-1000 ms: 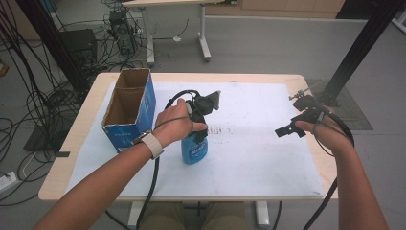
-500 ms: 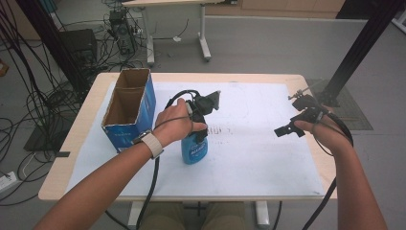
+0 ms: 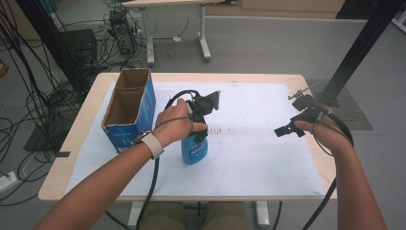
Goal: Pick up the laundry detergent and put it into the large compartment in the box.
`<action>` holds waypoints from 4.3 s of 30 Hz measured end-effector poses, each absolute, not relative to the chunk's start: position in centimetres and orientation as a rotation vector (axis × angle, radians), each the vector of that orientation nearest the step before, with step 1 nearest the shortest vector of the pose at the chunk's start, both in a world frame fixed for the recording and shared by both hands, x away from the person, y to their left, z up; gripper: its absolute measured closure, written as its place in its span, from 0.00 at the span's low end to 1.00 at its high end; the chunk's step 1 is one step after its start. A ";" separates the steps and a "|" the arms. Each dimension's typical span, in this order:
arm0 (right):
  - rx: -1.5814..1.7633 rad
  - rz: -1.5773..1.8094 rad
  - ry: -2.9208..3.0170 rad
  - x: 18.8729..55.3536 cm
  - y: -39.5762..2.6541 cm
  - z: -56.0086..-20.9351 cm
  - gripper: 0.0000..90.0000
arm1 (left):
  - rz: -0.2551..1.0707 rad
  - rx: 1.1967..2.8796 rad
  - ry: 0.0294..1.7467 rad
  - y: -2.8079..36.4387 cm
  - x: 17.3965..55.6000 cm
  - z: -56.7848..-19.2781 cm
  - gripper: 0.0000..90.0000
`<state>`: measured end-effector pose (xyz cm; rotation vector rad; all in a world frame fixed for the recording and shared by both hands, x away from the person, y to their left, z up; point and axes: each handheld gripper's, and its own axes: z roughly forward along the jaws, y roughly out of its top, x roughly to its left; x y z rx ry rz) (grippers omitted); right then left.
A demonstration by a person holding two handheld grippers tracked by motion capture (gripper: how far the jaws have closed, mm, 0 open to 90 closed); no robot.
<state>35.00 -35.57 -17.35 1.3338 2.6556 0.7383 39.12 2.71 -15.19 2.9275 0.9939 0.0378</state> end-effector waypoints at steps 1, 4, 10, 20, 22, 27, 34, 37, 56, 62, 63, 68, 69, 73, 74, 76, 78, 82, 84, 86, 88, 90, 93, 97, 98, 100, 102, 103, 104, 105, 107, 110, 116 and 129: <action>1.331 0.738 2.656 35.0 -35.6 -17.4 0.09 | 0.037 2.929 0.993 2.7 39.1 -15.2 0.42; 1.329 0.741 2.656 35.0 -35.5 -17.3 0.09 | 0.038 2.929 0.994 2.7 39.1 -15.2 0.42; 1.323 0.746 2.653 35.1 -35.4 -17.1 0.09 | 0.040 2.926 0.997 2.7 39.1 -15.2 0.42; 1.326 0.745 2.655 35.3 -35.3 -17.1 0.09 | 0.039 2.926 0.998 2.7 39.1 -15.2 0.42; 1.324 0.745 2.655 35.3 -35.2 -17.1 0.09 | 0.040 2.926 0.998 2.7 39.1 -15.2 0.42; 1.323 0.746 2.654 35.3 -35.2 -17.1 0.09 | 0.043 2.924 1.001 2.7 39.1 -15.2 0.42; 1.323 0.745 2.656 35.3 -35.2 -17.1 0.09 | 0.041 2.920 1.002 2.8 39.1 -15.2 0.42; 1.324 0.747 2.655 35.2 -35.3 -17.1 0.09 | 0.044 2.919 1.003 2.8 39.0 -15.2 0.42; 1.324 0.751 2.647 34.8 -35.5 -16.9 0.09 | 0.027 2.905 1.019 3.2 39.0 -14.9 0.42; 1.325 0.752 2.643 34.6 -35.5 -16.8 0.09 | 0.011 2.898 1.032 3.3 38.9 -14.3 0.42; 1.325 0.751 2.643 34.6 -35.5 -16.7 0.09 | 0.011 2.895 1.041 3.3 38.9 -14.1 0.42; 1.327 0.750 2.640 34.3 -35.6 -16.7 0.09 | 0.023 2.882 1.071 3.4 38.6 -13.3 0.42; 1.326 0.750 2.639 34.3 -35.7 -16.6 0.09 | 0.028 2.878 1.075 3.4 38.5 -13.2 0.42; 1.327 0.751 2.636 34.1 -35.7 -16.5 0.09 | 0.034 2.869 1.092 3.4 38.3 -12.6 0.42; 1.330 0.753 2.635 34.0 -35.7 -16.4 0.09 | 0.034 2.870 1.097 3.4 38.2 -12.5 0.42; 1.329 0.753 2.633 34.0 -35.8 -16.4 0.09 | 0.035 2.872 1.100 3.3 38.1 -12.3 0.42; 1.328 0.754 2.632 33.9 -35.8 -16.3 0.09 | 0.040 2.869 1.111 3.2 37.9 -12.1 0.42; 1.324 0.758 2.632 33.8 -35.9 -16.3 0.09 | 0.031 2.860 1.127 3.2 37.7 -11.7 0.42; 1.327 0.755 2.634 33.7 -35.8 -16.3 0.09 | 0.033 2.857 1.128 3.3 37.6 -11.4 0.42; 1.324 0.756 2.634 33.7 -35.8 -16.3 0.09 | 0.044 2.837 1.156 3.3 37.3 -10.9 0.42; 1.322 0.755 2.634 33.7 -35.8 -16.2 0.09 | 0.047 2.825 1.182 3.4 37.2 -10.4 0.42; 1.320 0.755 2.633 33.6 -35.7 -16.1 0.09 | 0.046 2.819 1.192 3.6 37.1 -9.9 0.42; 1.319 0.756 2.632 33.5 -35.7 -16.0 0.09 | 0.053 2.812 1.213 3.7 36.9 -9.2 0.42; 1.317 0.760 2.628 33.3 -35.8 -15.9 0.09 | 0.069 2.809 1.242 3.5 36.6 -8.3 0.42; 1.315 0.758 2.629 33.3 -35.7 -15.8 0.09 | 0.065 2.809 1.256 3.5 36.7 -8.1 0.42; 1.311 0.763 2.628 33.3 -35.7 -15.8 0.09 | 0.062 2.800 1.270 3.6 36.7 -7.6 0.42; 1.307 0.761 2.629 33.3 -35.6 -15.7 0.09 | 0.064 2.801 1.285 3.5 36.6 -7.0 0.42; 1.307 0.762 2.629 33.3 -35.5 -15.7 0.09 | 0.069 2.800 1.288 3.5 36.6 -6.8 0.42; 1.304 0.760 2.630 33.3 -35.5 -15.6 0.09 | 0.073 2.793 1.304 3.6 36.6 -6.6 0.42; 1.306 0.761 2.630 33.3 -35.5 -15.6 0.09 | 0.079 2.789 1.317 3.5 36.5 -6.3 0.42; 1.307 0.761 2.628 33.4 -35.5 -15.6 0.09 | 0.097 2.775 1.336 3.5 36.4 -5.7 0.42; 1.300 0.763 2.630 33.3 -35.4 -15.6 0.09 | 0.102 2.761 1.369 3.8 36.5 -4.9 0.42; 1.292 0.765 2.625 33.3 -35.3 -15.4 0.09 | 0.122 2.763 1.410 3.8 36.5 -4.0 0.42; 1.292 0.763 2.622 33.1 -35.5 -15.1 0.10 | 0.102 2.722 1.470 4.7 36.3 -1.3 0.42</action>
